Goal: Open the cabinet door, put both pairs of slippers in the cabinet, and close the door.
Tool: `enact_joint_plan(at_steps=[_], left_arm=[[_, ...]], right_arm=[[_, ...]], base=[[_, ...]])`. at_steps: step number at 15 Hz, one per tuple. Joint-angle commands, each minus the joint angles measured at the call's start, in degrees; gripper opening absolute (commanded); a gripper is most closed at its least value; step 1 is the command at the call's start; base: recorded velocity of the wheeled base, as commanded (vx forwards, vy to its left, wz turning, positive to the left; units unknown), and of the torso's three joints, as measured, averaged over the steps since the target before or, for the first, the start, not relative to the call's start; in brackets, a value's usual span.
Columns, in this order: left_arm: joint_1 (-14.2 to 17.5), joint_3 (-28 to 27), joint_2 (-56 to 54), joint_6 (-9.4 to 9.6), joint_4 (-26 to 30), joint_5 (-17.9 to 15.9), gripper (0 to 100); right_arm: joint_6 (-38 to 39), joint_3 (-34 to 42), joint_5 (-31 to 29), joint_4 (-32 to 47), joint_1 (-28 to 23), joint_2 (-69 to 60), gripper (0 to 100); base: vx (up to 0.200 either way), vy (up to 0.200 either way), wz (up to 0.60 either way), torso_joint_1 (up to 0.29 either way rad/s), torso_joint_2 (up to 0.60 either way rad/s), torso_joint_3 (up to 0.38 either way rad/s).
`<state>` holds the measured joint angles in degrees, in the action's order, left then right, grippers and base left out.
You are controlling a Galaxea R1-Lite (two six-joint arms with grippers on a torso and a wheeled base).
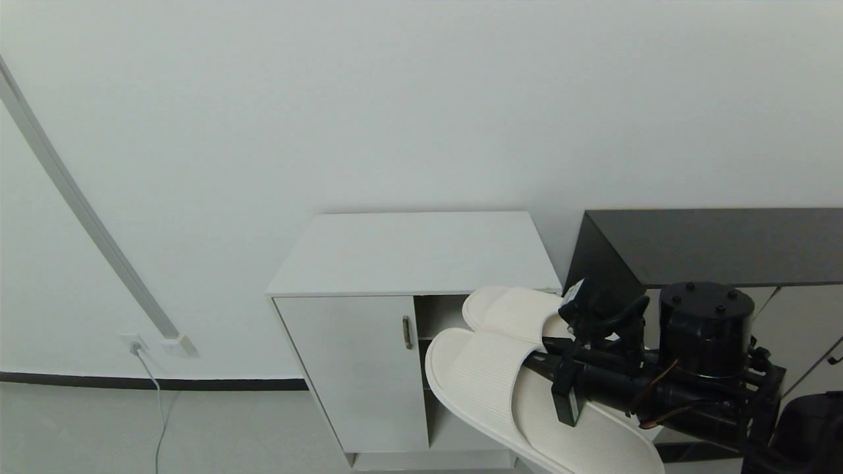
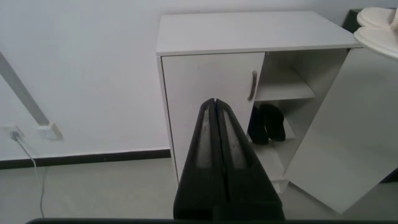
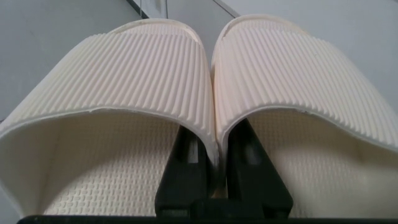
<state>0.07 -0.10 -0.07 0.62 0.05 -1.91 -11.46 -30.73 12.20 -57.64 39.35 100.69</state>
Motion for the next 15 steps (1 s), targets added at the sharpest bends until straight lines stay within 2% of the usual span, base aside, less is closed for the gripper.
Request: enact_joint_plan(at_steps=[1,15], left_arm=[[0.01,0.01,0.07,-0.01,0.04,-0.02,0],[0.01,0.01,0.07,-0.09,-0.05,-0.02,0]], right_arm=[[-0.05,0.32,0.01,-0.02,0.02,0.12,0],[-0.05,0.85,0.10,-0.11,0.11,0.20,0]], base=[[0.000,0.000,0.00,-0.159,0.34,0.183],[0.000,0.000,0.00,-0.161,0.36,0.200]])
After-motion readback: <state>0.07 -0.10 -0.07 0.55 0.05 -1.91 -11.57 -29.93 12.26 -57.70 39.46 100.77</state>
